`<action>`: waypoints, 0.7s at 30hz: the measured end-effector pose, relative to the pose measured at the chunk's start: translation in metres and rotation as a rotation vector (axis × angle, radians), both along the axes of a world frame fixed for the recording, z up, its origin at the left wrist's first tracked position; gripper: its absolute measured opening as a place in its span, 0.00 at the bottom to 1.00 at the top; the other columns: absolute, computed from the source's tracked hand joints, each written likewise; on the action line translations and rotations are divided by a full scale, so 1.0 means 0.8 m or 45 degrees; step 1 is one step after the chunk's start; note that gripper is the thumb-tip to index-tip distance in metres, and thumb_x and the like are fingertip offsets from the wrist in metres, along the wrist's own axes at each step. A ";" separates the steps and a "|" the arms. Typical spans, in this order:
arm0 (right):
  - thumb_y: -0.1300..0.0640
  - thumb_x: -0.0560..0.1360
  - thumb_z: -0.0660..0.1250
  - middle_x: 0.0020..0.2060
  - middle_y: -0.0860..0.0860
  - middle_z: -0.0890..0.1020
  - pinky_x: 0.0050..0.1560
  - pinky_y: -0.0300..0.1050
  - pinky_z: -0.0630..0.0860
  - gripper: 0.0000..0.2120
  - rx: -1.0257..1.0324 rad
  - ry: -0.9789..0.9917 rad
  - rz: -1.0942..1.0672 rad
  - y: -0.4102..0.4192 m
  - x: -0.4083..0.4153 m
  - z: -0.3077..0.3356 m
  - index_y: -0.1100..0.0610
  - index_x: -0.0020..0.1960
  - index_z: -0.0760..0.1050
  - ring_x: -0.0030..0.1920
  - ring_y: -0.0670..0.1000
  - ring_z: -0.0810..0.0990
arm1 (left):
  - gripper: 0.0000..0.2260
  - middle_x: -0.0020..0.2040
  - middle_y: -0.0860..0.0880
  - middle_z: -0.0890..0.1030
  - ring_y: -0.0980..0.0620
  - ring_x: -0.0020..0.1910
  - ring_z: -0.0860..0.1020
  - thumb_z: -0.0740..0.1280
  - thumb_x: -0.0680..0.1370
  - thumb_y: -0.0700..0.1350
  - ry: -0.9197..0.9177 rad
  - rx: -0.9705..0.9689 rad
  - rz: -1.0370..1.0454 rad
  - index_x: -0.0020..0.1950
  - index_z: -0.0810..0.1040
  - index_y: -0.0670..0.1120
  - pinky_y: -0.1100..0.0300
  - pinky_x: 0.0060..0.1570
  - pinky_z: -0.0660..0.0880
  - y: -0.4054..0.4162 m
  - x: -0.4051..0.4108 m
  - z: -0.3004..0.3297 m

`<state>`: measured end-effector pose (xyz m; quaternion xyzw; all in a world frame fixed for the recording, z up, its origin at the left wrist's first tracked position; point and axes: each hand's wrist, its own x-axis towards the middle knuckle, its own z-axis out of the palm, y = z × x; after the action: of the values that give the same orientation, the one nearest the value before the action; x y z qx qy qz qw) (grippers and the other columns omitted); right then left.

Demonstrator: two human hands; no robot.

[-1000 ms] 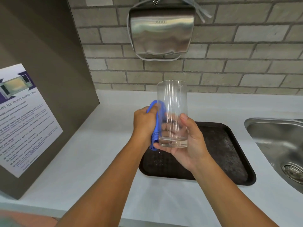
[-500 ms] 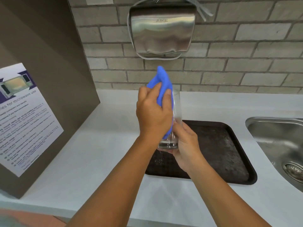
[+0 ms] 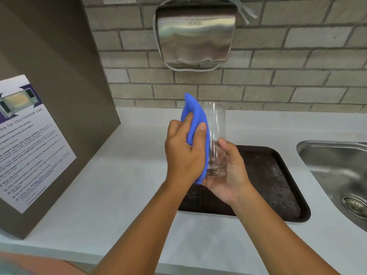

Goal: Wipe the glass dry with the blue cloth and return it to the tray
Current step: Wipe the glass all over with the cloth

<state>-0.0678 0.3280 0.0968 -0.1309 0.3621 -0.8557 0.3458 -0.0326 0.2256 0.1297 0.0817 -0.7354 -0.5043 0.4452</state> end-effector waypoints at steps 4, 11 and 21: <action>0.45 0.64 0.76 0.48 0.57 0.84 0.49 0.57 0.81 0.21 -0.118 -0.053 0.116 -0.002 -0.004 -0.002 0.58 0.51 0.84 0.48 0.58 0.84 | 0.15 0.34 0.50 0.72 0.61 0.29 0.71 0.62 0.81 0.50 -0.114 0.246 -0.044 0.35 0.72 0.49 0.67 0.33 0.70 -0.015 -0.007 0.002; 0.47 0.68 0.73 0.51 0.58 0.82 0.52 0.55 0.79 0.25 -0.055 -0.045 -0.034 -0.005 -0.007 -0.012 0.60 0.59 0.79 0.48 0.57 0.82 | 0.18 0.26 0.57 0.70 0.59 0.26 0.68 0.61 0.81 0.51 -0.194 0.380 -0.041 0.31 0.67 0.50 0.67 0.28 0.68 -0.021 -0.014 -0.020; 0.42 0.57 0.80 0.50 0.59 0.85 0.46 0.56 0.82 0.38 0.256 0.141 -0.307 -0.004 0.003 -0.009 0.63 0.61 0.78 0.46 0.58 0.85 | 0.09 0.40 0.52 0.69 0.63 0.35 0.73 0.63 0.80 0.45 0.030 -0.086 0.048 0.48 0.78 0.41 0.75 0.36 0.68 0.009 -0.014 -0.015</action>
<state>-0.0657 0.3252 0.0894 -0.0981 0.4775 -0.8419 0.2313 -0.0437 0.2332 0.1176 0.0745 -0.7449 -0.4717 0.4659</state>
